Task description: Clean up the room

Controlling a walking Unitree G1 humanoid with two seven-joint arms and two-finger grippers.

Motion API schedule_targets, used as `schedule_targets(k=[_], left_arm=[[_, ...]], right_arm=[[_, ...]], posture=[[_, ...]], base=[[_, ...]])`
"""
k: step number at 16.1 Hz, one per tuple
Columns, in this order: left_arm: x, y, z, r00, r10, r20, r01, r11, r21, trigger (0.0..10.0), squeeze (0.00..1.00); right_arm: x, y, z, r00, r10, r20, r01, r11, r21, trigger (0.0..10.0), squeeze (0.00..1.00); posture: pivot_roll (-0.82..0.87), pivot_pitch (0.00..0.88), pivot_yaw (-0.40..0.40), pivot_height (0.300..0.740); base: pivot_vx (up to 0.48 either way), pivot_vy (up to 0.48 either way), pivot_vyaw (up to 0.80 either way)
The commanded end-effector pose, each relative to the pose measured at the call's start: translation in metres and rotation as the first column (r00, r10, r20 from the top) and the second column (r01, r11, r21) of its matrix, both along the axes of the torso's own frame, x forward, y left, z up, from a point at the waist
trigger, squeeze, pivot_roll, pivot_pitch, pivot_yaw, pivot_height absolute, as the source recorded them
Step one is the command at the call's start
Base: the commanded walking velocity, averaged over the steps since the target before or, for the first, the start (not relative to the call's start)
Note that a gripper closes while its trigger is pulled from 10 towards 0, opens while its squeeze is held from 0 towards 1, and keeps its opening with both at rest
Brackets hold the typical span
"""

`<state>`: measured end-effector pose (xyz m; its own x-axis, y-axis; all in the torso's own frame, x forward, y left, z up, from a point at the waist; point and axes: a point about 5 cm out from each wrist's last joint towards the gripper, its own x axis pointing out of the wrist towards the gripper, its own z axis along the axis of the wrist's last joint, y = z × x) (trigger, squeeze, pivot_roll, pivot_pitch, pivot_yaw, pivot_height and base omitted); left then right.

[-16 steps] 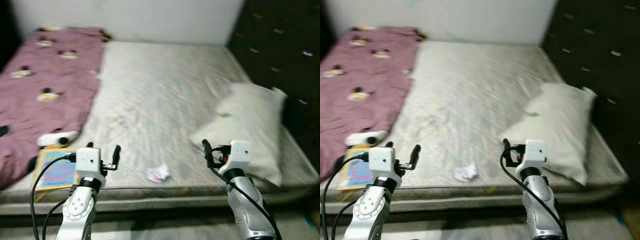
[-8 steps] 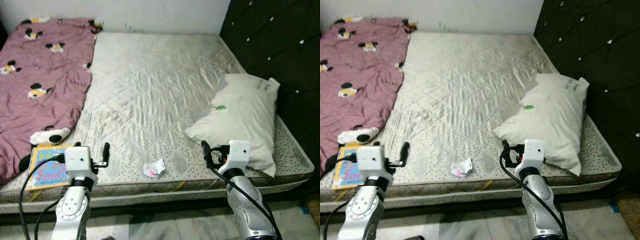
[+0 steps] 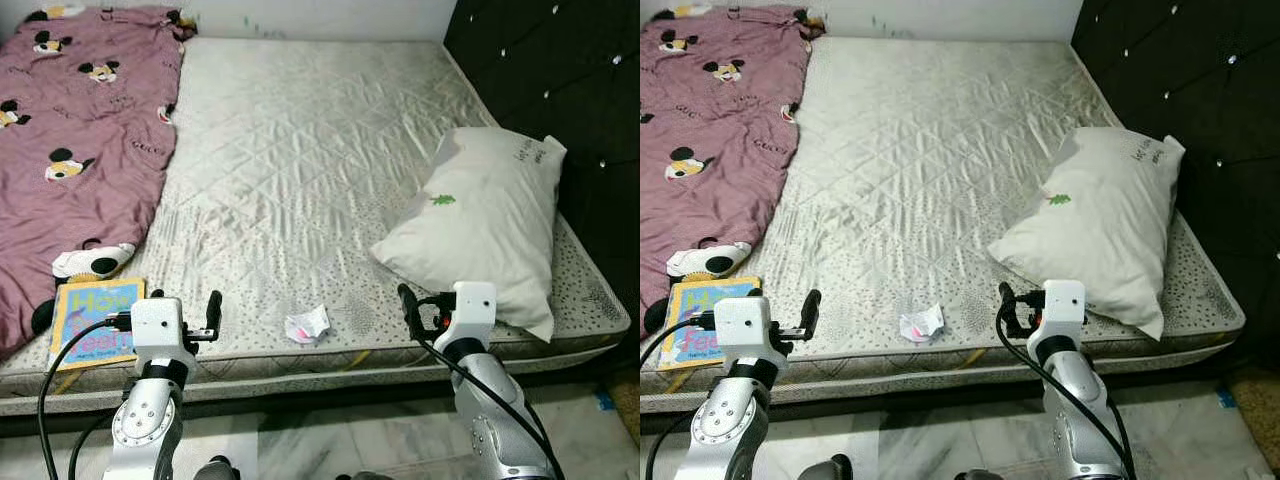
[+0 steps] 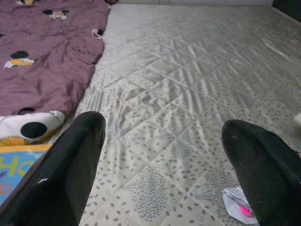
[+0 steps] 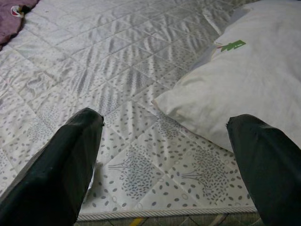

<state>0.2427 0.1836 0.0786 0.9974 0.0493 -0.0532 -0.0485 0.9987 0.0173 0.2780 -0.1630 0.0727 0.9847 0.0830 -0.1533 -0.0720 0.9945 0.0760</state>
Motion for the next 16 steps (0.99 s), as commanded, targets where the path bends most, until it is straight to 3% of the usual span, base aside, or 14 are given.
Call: schedule_targets(k=[1,11,16], left_arm=[[-0.0029,-0.0004,-0.0009,1.0,-0.001,-0.011,0.001,1.0,-0.004,10.0,0.0],[-0.0005,-0.0007,-0.0012,1.0,-0.008,-0.026,0.008,1.0,-0.003,10.0,0.0],[0.0007,-0.0016,-0.0015,1.0,-0.005,-0.031,0.005,1.0,-0.004,10.0,0.0]], right_arm=[[-0.0028,-0.0016,-0.0007,1.0,0.013,-0.012,-0.013,1.0,-0.014,10.0,0.0],[-0.0013,0.0002,0.0,0.999,0.028,-0.018,-0.028,1.0,-0.01,10.0,0.0],[-0.0003,-0.0006,0.0003,0.999,0.03,-0.022,-0.03,1.0,-0.01,10.0,0.0]], posture=[[0.0,0.209,-0.062,0.74],[0.0,0.216,-0.061,0.74],[-0.01,0.22,-0.064,0.68]], base=[[0.0,0.0,0.0],[0.0,0.0,0.0],[0.0,0.0,0.0]])
